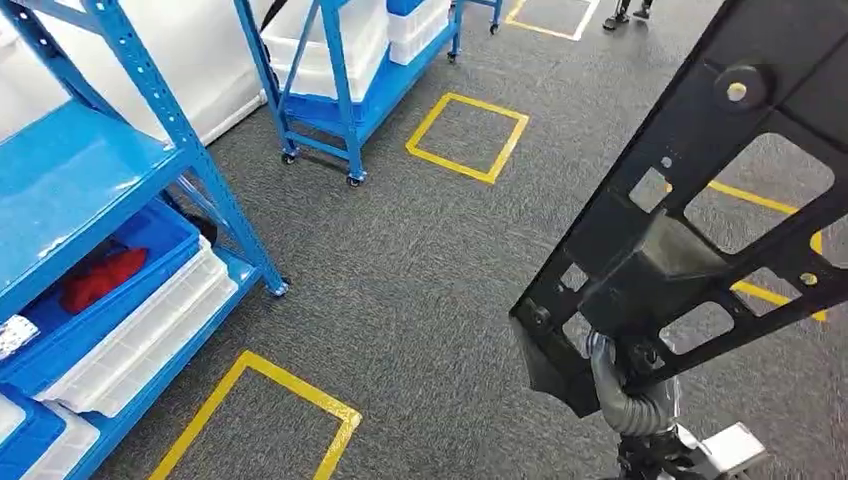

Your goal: Take the parts from the cabinet and place them on the table.

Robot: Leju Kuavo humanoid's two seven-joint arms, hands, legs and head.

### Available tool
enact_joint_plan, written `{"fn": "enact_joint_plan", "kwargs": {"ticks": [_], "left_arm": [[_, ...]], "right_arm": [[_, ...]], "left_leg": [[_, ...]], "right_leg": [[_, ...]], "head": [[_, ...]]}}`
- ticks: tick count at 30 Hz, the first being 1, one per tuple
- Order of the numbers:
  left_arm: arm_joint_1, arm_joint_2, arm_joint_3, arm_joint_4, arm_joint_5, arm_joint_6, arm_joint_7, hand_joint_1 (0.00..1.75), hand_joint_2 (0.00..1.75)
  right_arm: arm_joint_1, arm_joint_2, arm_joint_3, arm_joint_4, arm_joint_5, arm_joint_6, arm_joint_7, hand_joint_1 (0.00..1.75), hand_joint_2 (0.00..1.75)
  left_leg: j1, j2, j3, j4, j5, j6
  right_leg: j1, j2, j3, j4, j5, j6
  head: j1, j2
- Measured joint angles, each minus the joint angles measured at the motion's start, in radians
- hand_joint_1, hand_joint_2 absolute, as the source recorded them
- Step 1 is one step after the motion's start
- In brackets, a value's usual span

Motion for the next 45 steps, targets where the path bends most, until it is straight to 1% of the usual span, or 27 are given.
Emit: {"fn": "enact_joint_plan", "kwargs": {"ticks": [2,3,4,7,8,10,11,12,13,16,17,19,21,23,24,26,27,28,32,34,35,37,38,40,42,43,45], "left_arm": [[-0.001,0.002,0.0,0.0,-0.005,0.002,-0.021,0.0,1.75],[-0.001,0.004,0.0,0.0,-0.01,0.003,-0.025,0.0,1.75],[-0.001,0.004,0.0,0.0,-0.011,0.004,-0.03,0.0,1.75],[0.005,0.006,0.0,0.0,-0.016,0.005,-0.042,0.0,1.75],[0.008,0.006,0.0,0.0,-0.024,0.003,-0.05,0.0,1.75],[0.007,0.012,-0.005,0.0,-0.056,-0.01,-0.067,0.0,1.75],[0.006,0.014,-0.01,0.0,-0.067,-0.002,-0.076,0.0,1.75],[0.006,0.016,-0.014,0.0,-0.07,0.007,-0.087,0.0,1.75],[0.005,0.017,-0.014,0.0,-0.067,-0.001,-0.09,0.0,1.75],[-0.007,0.023,-0.027,0.0,-0.098,-0.035,-0.056,0.0,1.75],[-0.007,0.024,-0.034,0.0,-0.112,-0.049,-0.036,0.0,1.75],[-0.004,0.027,-0.048,0.0,-0.141,-0.078,-0.005,0.0,1.75],[0.003,0.032,-0.065,0.0,-0.176,-0.128,0.037,0.0,1.75],[0.009,0.04,-0.086,0.0,-0.208,-0.195,0.086,0.0,1.75],[0.011,0.044,-0.093,0.0,-0.214,-0.225,0.103,0.0,1.75],[0.011,0.048,-0.106,0.0,-0.219,-0.271,0.133,0.0,1.75],[0.011,0.049,-0.109,0.0,-0.214,-0.287,0.146,0.0,1.75],[0.012,0.05,-0.109,0.0,-0.205,-0.302,0.156,0.0,1.75],[0.014,0.051,-0.109,0.0,-0.178,-0.354,0.159,0.0,1.75],[0.014,0.05,-0.108,0.0,-0.162,-0.381,0.126,0.0,1.75],[0.015,0.046,-0.108,0.0,-0.157,-0.388,0.107,0.0,1.75],[0.016,0.039,-0.107,0.0,-0.157,-0.391,0.067,0.0,1.75],[0.015,0.036,-0.107,0.0,-0.157,-0.39,0.044,0.0,1.75],[0.01,0.03,-0.107,0.0,-0.155,-0.385,0.019,0.0,1.75],[-0.003,0.024,-0.101,0.0,-0.132,-0.375,0.005,0.0,1.75],[-0.005,0.023,-0.094,0.0,-0.117,-0.372,-0.005,0.0,1.75],[-0.019,0.01,-0.074,0.0,-0.083,-0.354,-0.033,0.0,1.75]], "right_arm": [[-0.007,0.0,0.001,0.011,-0.01,-0.005,0.0,1.75,1.75],[-0.013,0.0,0.001,0.013,-0.012,-0.005,0.0,1.75,1.75],[-0.022,0.0,0.003,0.018,-0.014,-0.006,0.0,1.75,1.75],[-0.033,0.002,0.005,0.031,-0.019,-0.009,0.0,1.75,1.75],[-0.034,0.005,0.006,0.039,-0.023,-0.01,0.004,1.75,1.75],[-0.04,0.01,0.009,0.053,-0.022,0.001,0.012,1.75,1.75],[-0.043,0.012,0.01,0.057,-0.019,0.005,0.016,1.75,1.75],[-0.044,0.015,0.012,0.06,-0.013,0.011,0.016,1.75,1.75],[-0.047,0.019,0.015,0.064,-0.008,0.018,0.015,1.75,1.75],[-0.039,0.023,0.017,0.072,0.004,0.032,-0.002,1.75,1.75],[-0.035,0.023,0.017,0.072,0.009,0.035,-0.004,1.75,1.75],[-0.029,0.024,0.017,0.073,0.015,0.036,-0.005,1.75,1.75],[-0.027,0.03,0.017,0.073,0.016,0.033,-0.006,1.75,1.75],[-0.013,0.039,0.017,0.073,0.019,0.032,-0.006,1.75,1.75],[-0.006,0.043,0.017,0.073,0.02,0.032,-0.006,1.75,1.75],[0.005,0.049,0.016,0.064,0.027,0.034,-0.004,1.75,1.75],[0.006,0.052,0.016,0.058,0.033,0.037,-0.001,1.75,1.75],[0.005,0.055,0.016,0.054,0.045,0.042,0.003,1.75,1.75],[0.006,0.063,0.016,0.038,0.091,0.069,0.018,1.75,1.75],[-0.003,0.07,0.016,0.031,0.109,0.088,0.029,1.75,1.75],[-0.014,0.076,0.016,0.031,0.116,0.095,0.037,1.75,1.75],[-0.023,0.085,0.016,0.028,0.132,0.106,0.048,1.75,1.75],[-0.022,0.085,0.015,0.022,0.14,0.113,0.056,1.75,1.75],[-0.022,0.085,0.014,0.009,0.153,0.135,0.072,1.75,1.75],[-0.024,0.085,0.014,-0.003,0.153,0.163,0.08,1.75,1.75],[-0.028,0.085,0.014,-0.005,0.15,0.176,0.083,1.75,1.75],[-0.047,0.085,0.014,-0.002,0.138,0.2,0.091,1.75,1.75]], "left_leg": [[0.002,-0.002,-0.002,0.005,-0.012,-0.013],[0.007,-0.058,-0.01,0.031,-0.033,-0.018],[0.009,-0.09,-0.036,0.094,-0.072,-0.02],[0.013,-0.105,-0.147,0.325,-0.161,-0.026],[0.014,-0.105,-0.154,0.333,-0.145,-0.026],[0.017,-0.11,-0.103,0.208,-0.057,-0.024],[0.02,-0.125,-0.064,0.118,-0.009,-0.023],[0.025,-0.177,-0.035,0.043,0.017,-0.02],[0.026,-0.195,-0.027,0.022,0.008,-0.017],[0.019,-0.169,-0.029,0.023,0.011,-0.004],[0.025,-0.155,-0.026,0.009,0.021,0.009],[0.021,-0.13,-0.024,0.0,0.028,0.022],[0.015,-0.102,-0.029,0.001,0.027,0.024],[0.011,-0.073,-0.032,0.003,0.026,0.026],[0.01,-0.061,-0.031,0.003,0.025,0.026],[0.008,-0.039,-0.029,0.004,0.022,0.022],[0.006,-0.03,-0.024,0.004,0.019,0.019],[-0.002,-0.021,-0.024,0.006,0.015,0.013],[-0.003,0.021,-0.012,0.003,0.01,-0.005],[0.006,-0.069,-0.031,0.051,-0.031,-0.016],[0.008,-0.097,-0.061,0.122,-0.073,-0.017],[0.009,-0.107,-0.138,0.292,-0.147,-0.021],[0.009,-0.107,-0.164,0.342,-0.155,-0.023],[0.012,-0.109,-0.14,0.278,-0.091,-0.021],[0.02,-0.143,-0.058,0.093,0.01,-0.02],[0.025,-0.191,-0.035,0.044,0.01,-0.019],[0.022,-0.187,-0.038,0.029,0.009,-0.01]], "right_leg": [[-0.009,0.022,0.0,-0.009,0.008,-0.014],[-0.009,0.032,0.0,-0.011,0.01,-0.018],[-0.011,0.041,-0.002,-0.011,0.012,-0.023],[-0.01,0.078,-0.006,-0.011,0.014,-0.026],[-0.01,0.093,-0.005,-0.01,0.015,-0.025],[-0.012,0.123,-0.003,-0.008,0.015,-0.023],[-0.013,0.136,-0.002,-0.004,0.015,-0.02],[-0.014,0.147,-0.005,-0.002,0.014,-0.015],[-0.009,0.159,-0.012,0.006,0.015,-0.008],[-0.017,0.19,-0.024,-0.004,0.03,0.016],[-0.017,0.198,-0.026,-0.003,0.031,0.023],[-0.012,0.098,-0.054,0.058,-0.018,0.026],[-0.015,0.066,-0.132,0.225,-0.101,0.033],[-0.016,0.062,-0.17,0.314,-0.121,0.035],[-0.016,0.06,-0.152,0.284,-0.098,0.034],[-0.013,0.039,-0.055,0.117,-0.022,0.028],[-0.009,-0.01,0.005,0.017,0.005,0.019],[0.006,-0.044,0.015,-0.007,-0.01,0.007],[0.002,0.013,0.009,-0.016,0.002,-0.013],[-0.005,0.034,0.009,-0.024,0.01,-0.025],[-0.005,0.046,0.007,-0.023,0.012,-0.029],[-0.003,0.072,0.004,-0.022,0.014,-0.031],[-0.003,0.086,0.004,-0.021,0.014,-0.03],[-0.004,0.115,0.005,-0.017,0.014,-0.029],[-0.007,0.142,0.006,-0.009,0.011,-0.022],[-0.007,0.152,0.002,-0.004,0.01,-0.017],[-0.007,0.176,-0.014,0.004,0.016,0.0]], "head": [[0.0,0.0],[0.0,0.0],[0.0,0.0],[0.0,0.0],[0.0,0.0],[0.0,0.0],[0.0,0.0],[0.0,0.0],[0.0,0.0],[0.0,0.0],[0.0,0.0],[0.0,0.0],[0.0,0.0],[0.0,0.0],[0.0,0.0],[0.0,0.0],[0.0,0.0],[0.0,0.0],[0.0,0.0],[0.0,0.0],[0.0,0.0],[0.0,0.0],[0.0,0.0],[0.0,0.0],[0.0,0.0],[0.0,0.0],[0.0,0.0]]}}
